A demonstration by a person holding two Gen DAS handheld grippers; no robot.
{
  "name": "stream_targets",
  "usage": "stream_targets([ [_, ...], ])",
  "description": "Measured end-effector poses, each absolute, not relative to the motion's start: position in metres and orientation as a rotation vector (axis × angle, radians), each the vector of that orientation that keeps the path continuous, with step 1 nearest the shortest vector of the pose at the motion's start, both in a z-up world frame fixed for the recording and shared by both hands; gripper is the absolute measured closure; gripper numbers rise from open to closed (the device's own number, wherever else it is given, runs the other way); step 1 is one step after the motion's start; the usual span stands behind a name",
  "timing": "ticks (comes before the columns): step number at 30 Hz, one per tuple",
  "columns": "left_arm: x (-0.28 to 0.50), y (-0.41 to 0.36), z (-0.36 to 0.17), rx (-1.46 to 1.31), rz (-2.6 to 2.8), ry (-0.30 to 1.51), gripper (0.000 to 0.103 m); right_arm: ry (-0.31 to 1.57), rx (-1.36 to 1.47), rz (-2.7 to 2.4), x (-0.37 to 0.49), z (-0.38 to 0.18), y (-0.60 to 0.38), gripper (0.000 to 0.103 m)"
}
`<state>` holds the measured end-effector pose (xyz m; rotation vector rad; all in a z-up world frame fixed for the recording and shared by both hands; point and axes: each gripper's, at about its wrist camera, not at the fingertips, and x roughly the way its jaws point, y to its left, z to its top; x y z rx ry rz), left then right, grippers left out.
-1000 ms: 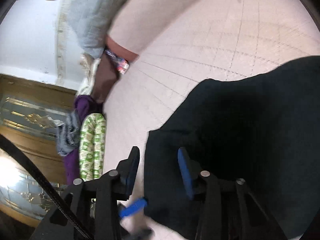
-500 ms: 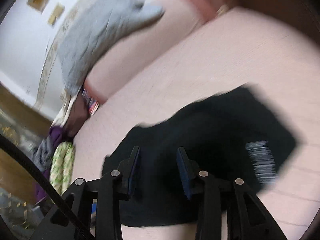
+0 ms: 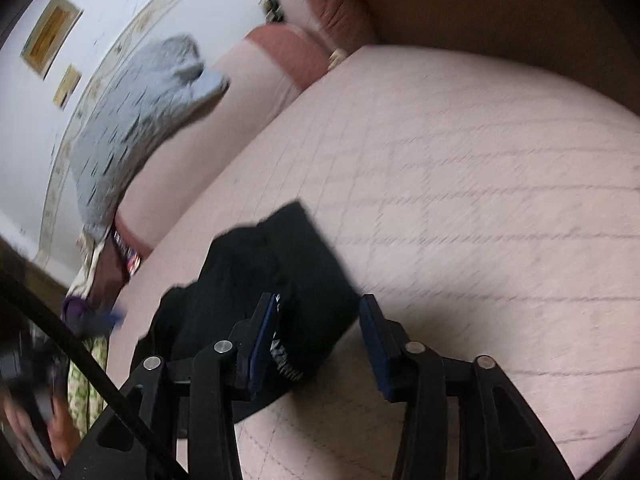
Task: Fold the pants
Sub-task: 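Grasp the folded pants bundle with the left gripper and fold it again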
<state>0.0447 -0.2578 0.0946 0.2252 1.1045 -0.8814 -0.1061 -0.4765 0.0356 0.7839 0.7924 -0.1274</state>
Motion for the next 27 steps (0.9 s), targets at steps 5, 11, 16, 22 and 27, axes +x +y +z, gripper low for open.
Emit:
stream_targets([
  [5,0.084,-0.341,0.073,0.199,-0.923,1.199,0.029,0.812,0.727,-0.125,-0.103,0.023,-0.471,0.049],
  [11,0.105,-0.399,0.024,0.29,-0.926,1.323,0.029,0.777,0.804,-0.145,-0.103,0.016,-0.485,0.051],
  [16,0.096,-0.422,0.014,0.464,-0.918,1.267,0.033,0.792,0.721,-0.152,-0.091,0.019,-0.47,0.05],
  [22,0.082,-0.412,0.038,0.466,-0.964,1.209,0.089,0.733,0.862,-0.055,-0.097,0.023,-0.481,0.088],
  [27,0.077,-0.375,0.081,0.359,-0.991,1.148,0.089,0.686,0.826,0.031,-0.098,0.055,-0.459,0.09],
])
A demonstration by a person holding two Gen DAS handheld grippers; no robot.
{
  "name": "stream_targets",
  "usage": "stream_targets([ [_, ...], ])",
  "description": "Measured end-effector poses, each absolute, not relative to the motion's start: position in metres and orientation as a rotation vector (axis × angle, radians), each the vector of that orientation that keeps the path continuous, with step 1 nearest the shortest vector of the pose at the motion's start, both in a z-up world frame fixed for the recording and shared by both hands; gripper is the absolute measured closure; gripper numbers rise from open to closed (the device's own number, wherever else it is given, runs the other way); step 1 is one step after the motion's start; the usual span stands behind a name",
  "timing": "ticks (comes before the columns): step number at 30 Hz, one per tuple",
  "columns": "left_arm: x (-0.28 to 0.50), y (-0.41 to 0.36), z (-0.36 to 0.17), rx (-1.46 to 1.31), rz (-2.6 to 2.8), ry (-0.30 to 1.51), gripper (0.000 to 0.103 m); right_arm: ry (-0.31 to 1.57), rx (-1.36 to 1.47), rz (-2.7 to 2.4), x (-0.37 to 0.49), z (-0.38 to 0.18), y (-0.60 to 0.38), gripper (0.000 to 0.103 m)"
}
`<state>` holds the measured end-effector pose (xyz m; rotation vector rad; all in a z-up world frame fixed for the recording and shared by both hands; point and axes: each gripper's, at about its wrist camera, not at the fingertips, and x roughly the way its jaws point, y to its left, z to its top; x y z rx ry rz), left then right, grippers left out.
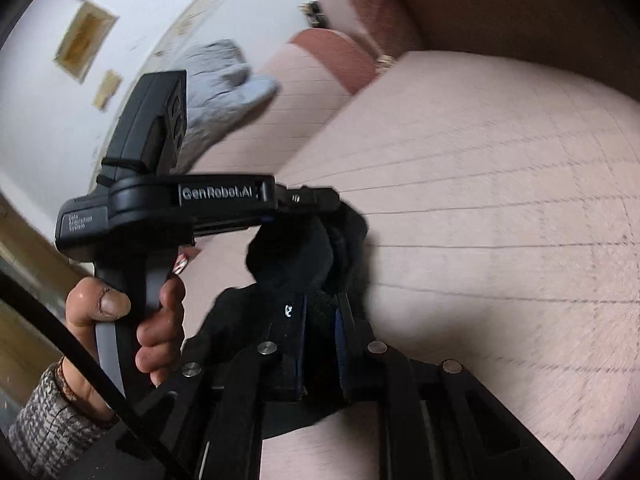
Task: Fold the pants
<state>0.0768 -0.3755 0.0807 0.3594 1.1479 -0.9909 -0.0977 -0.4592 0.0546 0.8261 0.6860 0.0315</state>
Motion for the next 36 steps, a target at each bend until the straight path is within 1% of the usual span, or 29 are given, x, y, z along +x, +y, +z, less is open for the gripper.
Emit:
stream_targets([
  [5,0.077,-0.303,0.119,0.195,-1.002,1.1,0.089,0.704,0.759,0.172,-0.083,0.09,-0.412,0.09],
  [7,0.084,-0.255,0.129,0.087,-0.983,1.09,0.089,0.714,0.696,0.24,-0.073,0.109,-0.384,0.09],
  [10,0.093,-0.19,0.137,-0.065,-0.949,1.066,0.09,0.743,0.597,0.348,-0.055,0.132,-0.333,0.09],
  [14,0.099,-0.097,0.138,-0.24,-0.883,1.027,0.09,0.802,0.481,0.46,-0.031,0.14,-0.262,0.09],
  [17,0.108,-0.035,0.118,-0.379,-0.815,1.019,0.09,0.874,0.383,0.507,-0.011,0.126,-0.208,0.09],
  [19,0.117,-0.002,0.097,-0.448,-0.747,1.037,0.09,0.915,0.298,0.495,0.009,0.109,-0.186,0.084],
  [21,0.128,0.021,0.068,-0.516,-0.683,1.075,0.089,0.939,0.238,0.473,0.013,0.099,-0.171,0.084],
  [22,0.134,0.031,0.052,-0.558,-0.656,1.102,0.089,0.938,0.238,0.48,0.011,0.099,-0.169,0.08],
  [23,0.135,0.037,0.04,-0.589,-0.642,1.117,0.089,0.934,0.253,0.506,0.004,0.102,-0.169,0.079],
  [25,0.136,0.051,0.027,-0.647,-0.636,1.122,0.089,0.911,0.281,0.577,-0.01,0.117,-0.173,0.068],
  [27,0.132,0.052,0.025,-0.659,-0.655,1.099,0.089,0.861,0.294,0.612,-0.028,0.139,-0.186,0.066],
  [28,0.129,0.052,0.026,-0.656,-0.663,1.081,0.088,0.839,0.298,0.612,-0.04,0.149,-0.192,0.066],
  [30,0.122,0.05,0.031,-0.651,-0.68,1.05,0.073,0.803,0.284,0.538,-0.05,0.16,-0.21,0.066],
  [31,0.114,0.05,0.036,-0.649,-0.693,1.044,0.069,0.79,0.267,0.478,-0.051,0.163,-0.219,0.066],
  [32,0.11,0.046,0.037,-0.646,-0.704,1.044,0.061,0.794,0.245,0.411,-0.048,0.161,-0.229,0.066],
  [33,0.106,0.045,0.038,-0.635,-0.711,1.048,0.059,0.812,0.23,0.354,-0.038,0.16,-0.235,0.065],
  [35,0.093,0.039,0.047,-0.602,-0.705,1.039,0.059,0.824,0.253,0.332,-0.017,0.163,-0.242,0.063],
  [36,0.086,0.036,0.049,-0.587,-0.701,1.032,0.057,0.832,0.258,0.341,-0.007,0.165,-0.24,0.059],
])
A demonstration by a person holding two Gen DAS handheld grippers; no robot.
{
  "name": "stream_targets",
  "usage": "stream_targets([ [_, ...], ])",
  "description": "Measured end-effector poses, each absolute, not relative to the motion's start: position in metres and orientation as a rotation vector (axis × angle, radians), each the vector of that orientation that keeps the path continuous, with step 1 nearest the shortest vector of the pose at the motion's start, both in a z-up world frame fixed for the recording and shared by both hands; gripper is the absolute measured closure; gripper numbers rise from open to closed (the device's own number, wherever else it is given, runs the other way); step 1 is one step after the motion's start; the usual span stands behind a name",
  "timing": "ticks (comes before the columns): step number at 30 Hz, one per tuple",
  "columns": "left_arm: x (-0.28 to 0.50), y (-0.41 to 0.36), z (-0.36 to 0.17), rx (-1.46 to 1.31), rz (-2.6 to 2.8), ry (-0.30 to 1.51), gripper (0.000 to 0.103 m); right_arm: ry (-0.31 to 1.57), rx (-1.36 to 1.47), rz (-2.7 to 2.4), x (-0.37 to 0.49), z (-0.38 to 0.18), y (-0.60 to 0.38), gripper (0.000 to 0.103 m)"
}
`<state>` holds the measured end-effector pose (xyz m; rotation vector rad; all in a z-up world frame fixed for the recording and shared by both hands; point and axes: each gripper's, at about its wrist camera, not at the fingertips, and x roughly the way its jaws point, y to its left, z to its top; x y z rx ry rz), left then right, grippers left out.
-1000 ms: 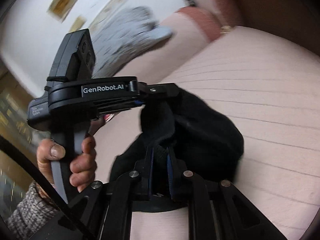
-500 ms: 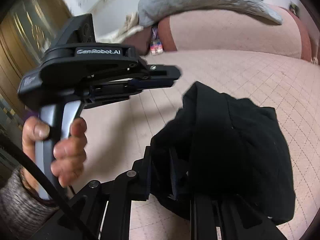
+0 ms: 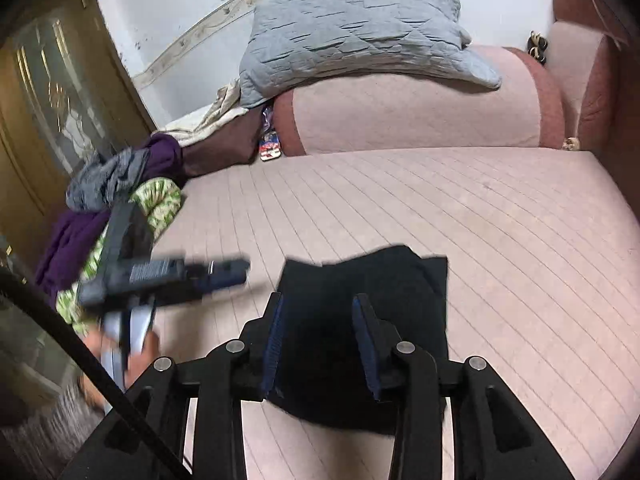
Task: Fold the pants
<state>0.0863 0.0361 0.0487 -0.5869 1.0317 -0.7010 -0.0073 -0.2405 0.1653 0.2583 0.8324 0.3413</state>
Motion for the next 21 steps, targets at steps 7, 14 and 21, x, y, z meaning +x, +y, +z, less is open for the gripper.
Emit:
stream_targets([
  [7,0.037,0.01,0.048,-0.354,-0.58,1.035,0.056,1.029,0.077,0.418,0.057,0.144,-0.179,0.038],
  [14,0.018,-0.025,0.025,-0.159,-0.605,1.085,0.077,1.17,-0.073,0.252,0.075,0.104,-0.161,0.09],
  [21,0.021,-0.003,0.027,-0.25,-0.671,1.146,0.085,1.192,0.16,0.35,0.085,0.128,-0.181,0.091],
])
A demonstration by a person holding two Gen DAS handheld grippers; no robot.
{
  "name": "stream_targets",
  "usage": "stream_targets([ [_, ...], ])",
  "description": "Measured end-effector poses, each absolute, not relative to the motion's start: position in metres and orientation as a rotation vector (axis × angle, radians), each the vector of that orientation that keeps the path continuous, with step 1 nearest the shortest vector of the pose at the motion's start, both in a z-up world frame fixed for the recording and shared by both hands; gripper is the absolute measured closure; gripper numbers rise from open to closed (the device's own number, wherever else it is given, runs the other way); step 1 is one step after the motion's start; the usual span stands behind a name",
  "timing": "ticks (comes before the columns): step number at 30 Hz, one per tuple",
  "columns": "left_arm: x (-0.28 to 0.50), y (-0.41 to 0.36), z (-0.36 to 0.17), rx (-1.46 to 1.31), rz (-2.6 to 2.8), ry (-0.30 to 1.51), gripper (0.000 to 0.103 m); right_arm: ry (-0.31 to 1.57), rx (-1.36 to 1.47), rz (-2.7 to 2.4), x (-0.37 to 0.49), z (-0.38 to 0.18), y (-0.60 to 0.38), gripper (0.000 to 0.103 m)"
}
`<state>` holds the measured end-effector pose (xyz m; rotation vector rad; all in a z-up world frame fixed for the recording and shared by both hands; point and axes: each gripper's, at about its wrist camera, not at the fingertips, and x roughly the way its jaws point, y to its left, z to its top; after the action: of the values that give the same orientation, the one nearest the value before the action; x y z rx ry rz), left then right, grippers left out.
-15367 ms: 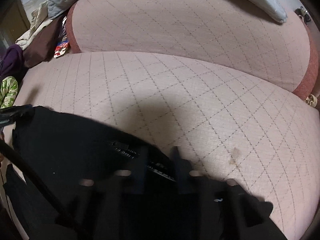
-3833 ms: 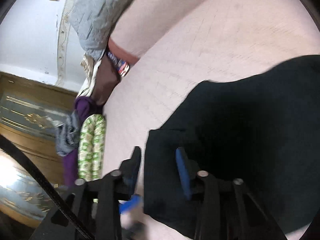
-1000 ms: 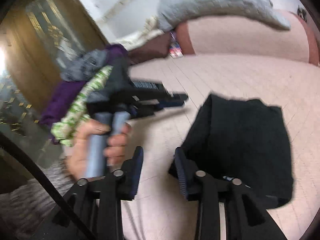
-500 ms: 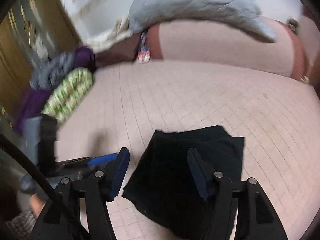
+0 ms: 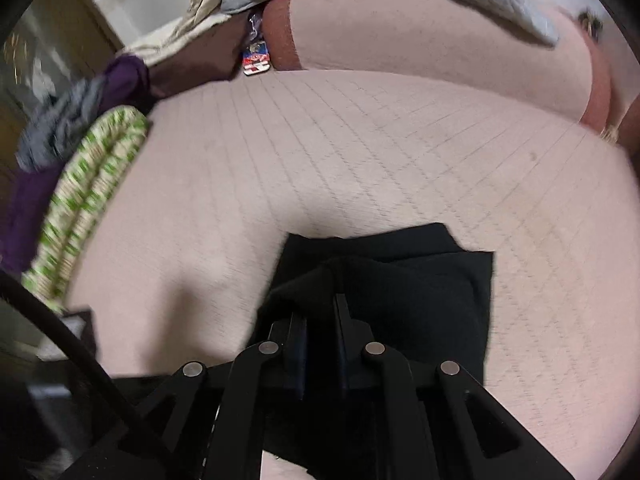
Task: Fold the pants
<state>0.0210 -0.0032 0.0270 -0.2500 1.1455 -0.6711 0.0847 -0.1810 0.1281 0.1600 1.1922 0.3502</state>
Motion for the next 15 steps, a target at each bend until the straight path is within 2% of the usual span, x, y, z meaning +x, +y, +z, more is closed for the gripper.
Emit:
stream_targets([
  [4,0.02,0.006,0.026,-0.251,-0.682,1.185,0.085,1.233,0.302,0.384,0.108,0.119,-0.171,0.091],
  [9,0.025,0.03,0.024,-0.248,-0.718,1.259,0.085,1.328,0.43,0.385,0.134,0.072,-0.16,0.091],
  [12,0.034,0.061,0.033,-0.263,-0.669,1.222,0.084,1.332,0.461,0.414,0.135,0.064,-0.152,0.091],
  [15,0.047,0.102,0.036,-0.398,-0.601,1.182,0.081,1.331,0.445,0.416,0.135,0.063,-0.149,0.091],
])
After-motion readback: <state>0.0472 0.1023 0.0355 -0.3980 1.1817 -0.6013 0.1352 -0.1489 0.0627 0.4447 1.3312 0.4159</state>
